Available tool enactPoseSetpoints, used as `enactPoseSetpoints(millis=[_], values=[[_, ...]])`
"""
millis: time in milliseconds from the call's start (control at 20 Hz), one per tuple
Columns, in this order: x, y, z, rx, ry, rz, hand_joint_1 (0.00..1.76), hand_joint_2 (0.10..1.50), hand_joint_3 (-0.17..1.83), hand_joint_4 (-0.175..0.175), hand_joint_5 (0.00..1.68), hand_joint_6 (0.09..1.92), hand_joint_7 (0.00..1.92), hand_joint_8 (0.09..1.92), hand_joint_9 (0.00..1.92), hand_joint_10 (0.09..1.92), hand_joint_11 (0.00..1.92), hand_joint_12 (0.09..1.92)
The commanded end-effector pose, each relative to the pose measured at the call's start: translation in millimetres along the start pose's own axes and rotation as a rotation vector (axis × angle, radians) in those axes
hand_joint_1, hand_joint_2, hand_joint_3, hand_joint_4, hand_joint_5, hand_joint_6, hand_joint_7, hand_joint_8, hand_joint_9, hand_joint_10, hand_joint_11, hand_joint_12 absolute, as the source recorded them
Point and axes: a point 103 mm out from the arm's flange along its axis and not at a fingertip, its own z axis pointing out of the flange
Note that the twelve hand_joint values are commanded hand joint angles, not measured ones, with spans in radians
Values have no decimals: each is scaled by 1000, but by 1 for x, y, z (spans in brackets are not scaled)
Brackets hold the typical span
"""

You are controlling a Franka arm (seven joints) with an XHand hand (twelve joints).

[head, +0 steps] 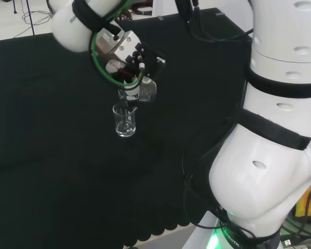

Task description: Pour the water from the handheld beaker into the one on the table.

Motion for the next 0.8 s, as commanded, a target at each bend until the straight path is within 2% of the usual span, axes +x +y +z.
enactPoseSetpoints(millis=[50, 500, 600, 650, 800], values=[[-20, 0, 6, -119, 136, -45, 1321, 1019, -175, -175, 1459, 156, 1517, 108, 1719, 87, 1424, 578], [-43, 6, 11, -236, 238, -57, 1321, 1019, -175, -175, 1460, 151, 1519, 102, 1716, 87, 1421, 576], [-47, 8, 12, -268, 268, -64, 1316, 1016, -175, -109, 1441, 138, 1574, 87, 1714, 87, 1421, 574], [-49, 9, 12, -282, 277, -70, 1314, 1015, -175, -90, 1436, 133, 1589, 87, 1714, 87, 1421, 573], [-55, 14, 14, -310, 308, -88, 1313, 1015, -175, -73, 1433, 127, 1604, 87, 1713, 87, 1422, 572]])
